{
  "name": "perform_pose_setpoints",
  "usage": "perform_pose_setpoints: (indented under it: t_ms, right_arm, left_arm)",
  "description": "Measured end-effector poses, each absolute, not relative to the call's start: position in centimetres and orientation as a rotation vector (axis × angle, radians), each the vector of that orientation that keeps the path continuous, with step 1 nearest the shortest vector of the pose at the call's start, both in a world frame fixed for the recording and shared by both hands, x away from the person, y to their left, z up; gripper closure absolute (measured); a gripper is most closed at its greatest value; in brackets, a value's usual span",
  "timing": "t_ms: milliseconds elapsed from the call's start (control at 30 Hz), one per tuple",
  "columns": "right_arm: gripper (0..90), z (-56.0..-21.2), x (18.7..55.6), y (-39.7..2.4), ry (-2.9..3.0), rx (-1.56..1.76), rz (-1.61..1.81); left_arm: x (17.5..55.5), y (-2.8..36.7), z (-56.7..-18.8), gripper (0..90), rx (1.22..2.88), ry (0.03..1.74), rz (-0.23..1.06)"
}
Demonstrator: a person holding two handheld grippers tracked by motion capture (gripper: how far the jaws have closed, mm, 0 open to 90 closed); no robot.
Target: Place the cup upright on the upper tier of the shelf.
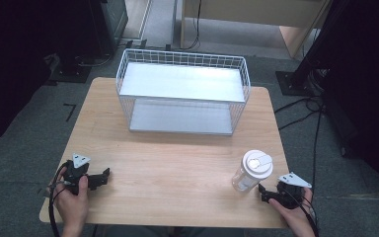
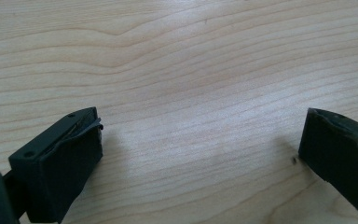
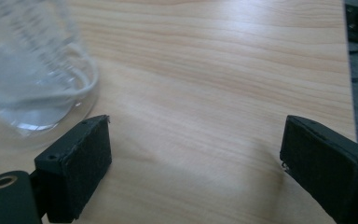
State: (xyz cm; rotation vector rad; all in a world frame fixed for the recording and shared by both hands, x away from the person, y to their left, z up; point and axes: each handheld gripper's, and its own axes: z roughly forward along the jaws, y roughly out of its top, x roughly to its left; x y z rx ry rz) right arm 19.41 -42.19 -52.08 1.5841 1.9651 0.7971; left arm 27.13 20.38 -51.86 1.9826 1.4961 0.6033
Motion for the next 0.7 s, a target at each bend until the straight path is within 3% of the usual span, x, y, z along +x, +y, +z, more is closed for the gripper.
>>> perform_pose_setpoints:
  t_ms: [700]
  right_arm:
    - [8.7,-51.1,18.5,-40.2,2.116,1.388,0.921]
  left_arm:
    - [27.1,20.4,-51.9,0.0,1.983,1.496,0.603]
